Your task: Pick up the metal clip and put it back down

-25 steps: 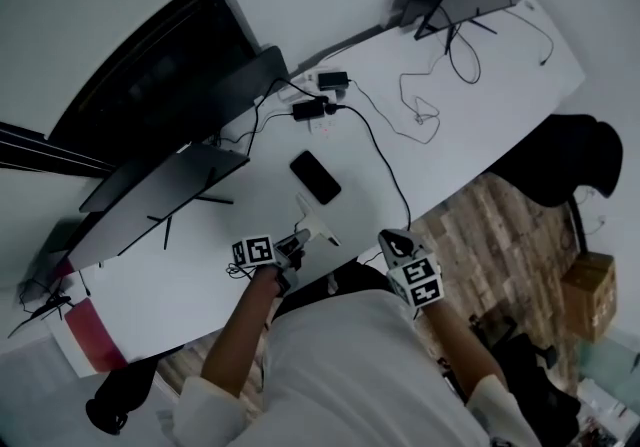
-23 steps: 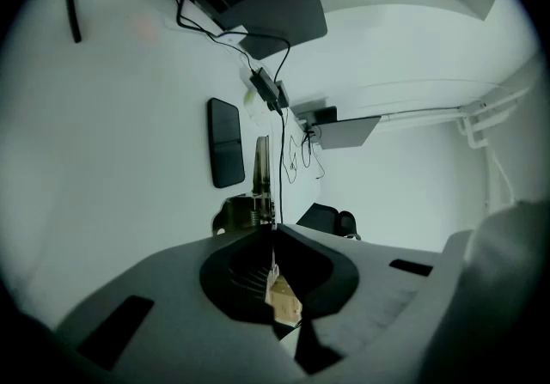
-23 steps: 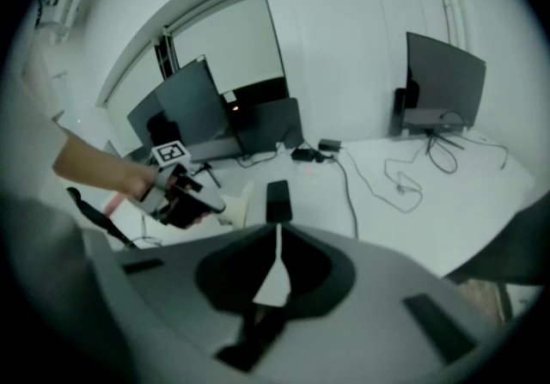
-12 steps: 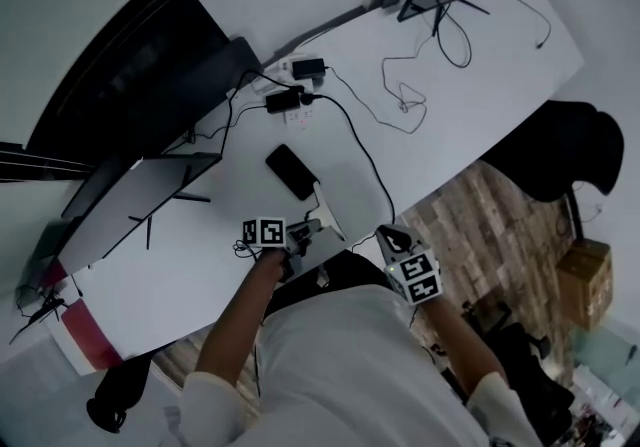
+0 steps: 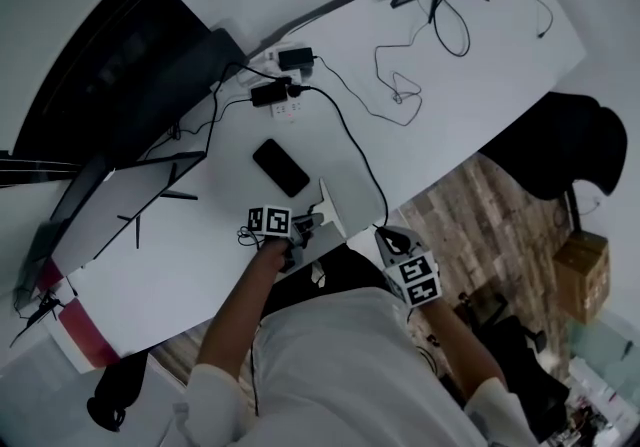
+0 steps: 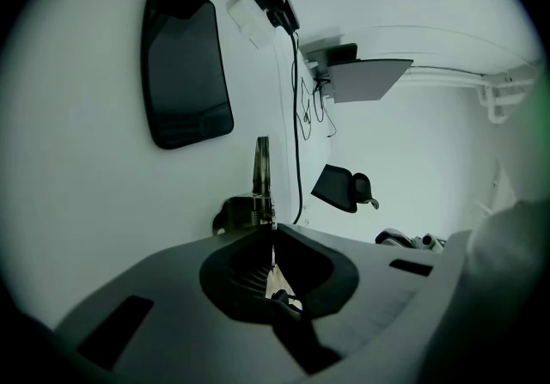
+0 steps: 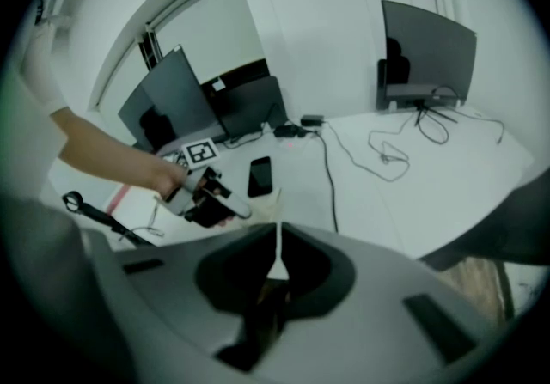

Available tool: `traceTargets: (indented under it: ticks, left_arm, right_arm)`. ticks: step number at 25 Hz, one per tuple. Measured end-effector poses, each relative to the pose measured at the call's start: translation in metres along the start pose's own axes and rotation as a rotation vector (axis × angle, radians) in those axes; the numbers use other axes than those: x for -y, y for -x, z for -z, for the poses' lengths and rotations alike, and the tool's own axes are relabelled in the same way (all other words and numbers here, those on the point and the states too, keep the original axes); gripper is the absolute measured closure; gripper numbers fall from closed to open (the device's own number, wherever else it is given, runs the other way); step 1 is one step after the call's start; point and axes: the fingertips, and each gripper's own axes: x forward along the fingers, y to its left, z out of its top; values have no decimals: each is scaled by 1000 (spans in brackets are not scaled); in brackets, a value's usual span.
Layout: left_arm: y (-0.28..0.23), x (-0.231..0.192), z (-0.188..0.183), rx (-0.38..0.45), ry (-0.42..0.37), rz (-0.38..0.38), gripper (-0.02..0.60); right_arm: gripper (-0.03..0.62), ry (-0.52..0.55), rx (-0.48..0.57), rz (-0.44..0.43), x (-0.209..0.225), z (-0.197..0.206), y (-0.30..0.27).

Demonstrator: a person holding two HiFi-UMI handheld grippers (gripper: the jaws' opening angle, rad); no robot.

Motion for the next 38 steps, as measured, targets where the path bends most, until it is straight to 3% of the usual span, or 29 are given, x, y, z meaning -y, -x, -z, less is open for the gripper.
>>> traceTargets:
  ticks: [17, 25, 31, 35, 38]
  left_arm:
    - [-9, -18, -11, -12, -16, -6, 546]
    - [-3, -16, -11, 1, -86, -70, 409]
    - [19, -12, -11, 67, -84, -100, 402]
    - [43, 1, -9, 102, -162, -126, 402]
    - [68, 13, -8, 147, -275, -156, 403]
  right_arm:
    - [557, -49, -22, 9, 4, 26, -1]
    - [557, -43, 2, 8, 4, 25, -1]
    - [557, -29, 10, -4, 0, 24, 2]
    - [557, -10, 23, -17, -5, 21, 2]
    - [557, 8, 30, -24, -9, 18, 0]
